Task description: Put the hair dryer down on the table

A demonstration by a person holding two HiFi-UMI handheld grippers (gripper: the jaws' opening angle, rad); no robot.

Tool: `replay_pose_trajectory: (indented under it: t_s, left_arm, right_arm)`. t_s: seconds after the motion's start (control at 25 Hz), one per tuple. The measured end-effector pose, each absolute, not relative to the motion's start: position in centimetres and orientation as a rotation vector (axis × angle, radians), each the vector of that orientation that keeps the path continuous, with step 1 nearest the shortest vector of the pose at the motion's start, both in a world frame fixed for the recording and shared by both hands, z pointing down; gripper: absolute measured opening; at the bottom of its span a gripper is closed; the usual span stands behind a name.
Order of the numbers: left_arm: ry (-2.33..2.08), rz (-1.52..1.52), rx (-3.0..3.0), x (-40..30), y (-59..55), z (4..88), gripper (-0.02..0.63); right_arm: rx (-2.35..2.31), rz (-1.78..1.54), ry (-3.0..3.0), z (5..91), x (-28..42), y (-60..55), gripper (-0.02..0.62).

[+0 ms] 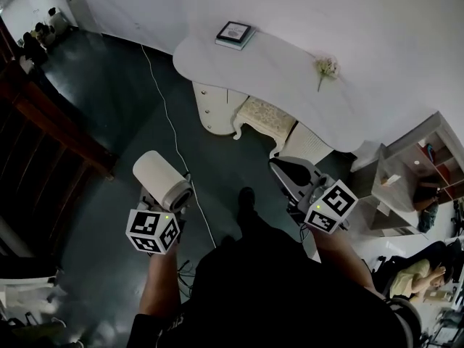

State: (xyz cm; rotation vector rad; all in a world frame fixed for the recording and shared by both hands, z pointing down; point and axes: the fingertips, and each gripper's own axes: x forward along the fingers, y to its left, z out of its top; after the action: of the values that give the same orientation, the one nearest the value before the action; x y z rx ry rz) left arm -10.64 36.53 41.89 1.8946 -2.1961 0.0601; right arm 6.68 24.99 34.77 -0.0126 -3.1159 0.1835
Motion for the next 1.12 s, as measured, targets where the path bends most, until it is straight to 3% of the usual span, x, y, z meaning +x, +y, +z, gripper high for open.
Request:
replay_pose_trajectory:
  t_s: [0.64,1.12]
  left_arm:
    - [-2.167,0.128,1.854,-21.7,17.7,41.8,0.211]
    - [-2.148,0.111,1.864,-25.4,6.5,41.7,0.212]
  right_arm:
    - [-0.059,0.321,-3.138,36.5,-5.0,5.7,0.006]
    - [-0.073,0.339,-3.118,36.8,-8.3,-3.9,0.006]
